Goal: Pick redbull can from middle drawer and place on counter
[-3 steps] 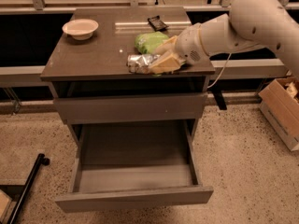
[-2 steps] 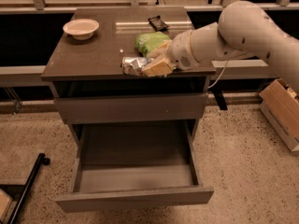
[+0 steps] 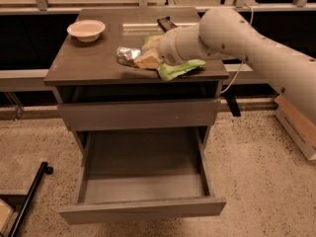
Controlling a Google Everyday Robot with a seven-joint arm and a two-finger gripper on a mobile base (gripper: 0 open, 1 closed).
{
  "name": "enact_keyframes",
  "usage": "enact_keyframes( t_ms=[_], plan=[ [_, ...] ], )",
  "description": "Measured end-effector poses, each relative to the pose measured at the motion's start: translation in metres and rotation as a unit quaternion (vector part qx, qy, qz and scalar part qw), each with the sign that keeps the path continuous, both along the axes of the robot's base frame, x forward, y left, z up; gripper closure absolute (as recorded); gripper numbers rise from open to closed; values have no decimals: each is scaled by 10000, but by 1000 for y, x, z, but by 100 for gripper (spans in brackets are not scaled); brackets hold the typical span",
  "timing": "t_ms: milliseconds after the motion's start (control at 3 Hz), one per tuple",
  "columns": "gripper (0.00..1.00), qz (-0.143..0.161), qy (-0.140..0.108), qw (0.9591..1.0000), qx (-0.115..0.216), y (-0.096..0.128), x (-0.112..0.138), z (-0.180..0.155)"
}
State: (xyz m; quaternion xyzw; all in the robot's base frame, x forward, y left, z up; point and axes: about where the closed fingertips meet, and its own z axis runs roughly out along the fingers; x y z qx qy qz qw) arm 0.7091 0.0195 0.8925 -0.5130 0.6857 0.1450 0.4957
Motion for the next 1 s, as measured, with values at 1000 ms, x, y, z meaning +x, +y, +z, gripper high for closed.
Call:
enact_keyframes(
  t_ms=[1000],
  plan=[
    [61, 119, -171, 9995, -225, 79, 107, -27]
  ],
)
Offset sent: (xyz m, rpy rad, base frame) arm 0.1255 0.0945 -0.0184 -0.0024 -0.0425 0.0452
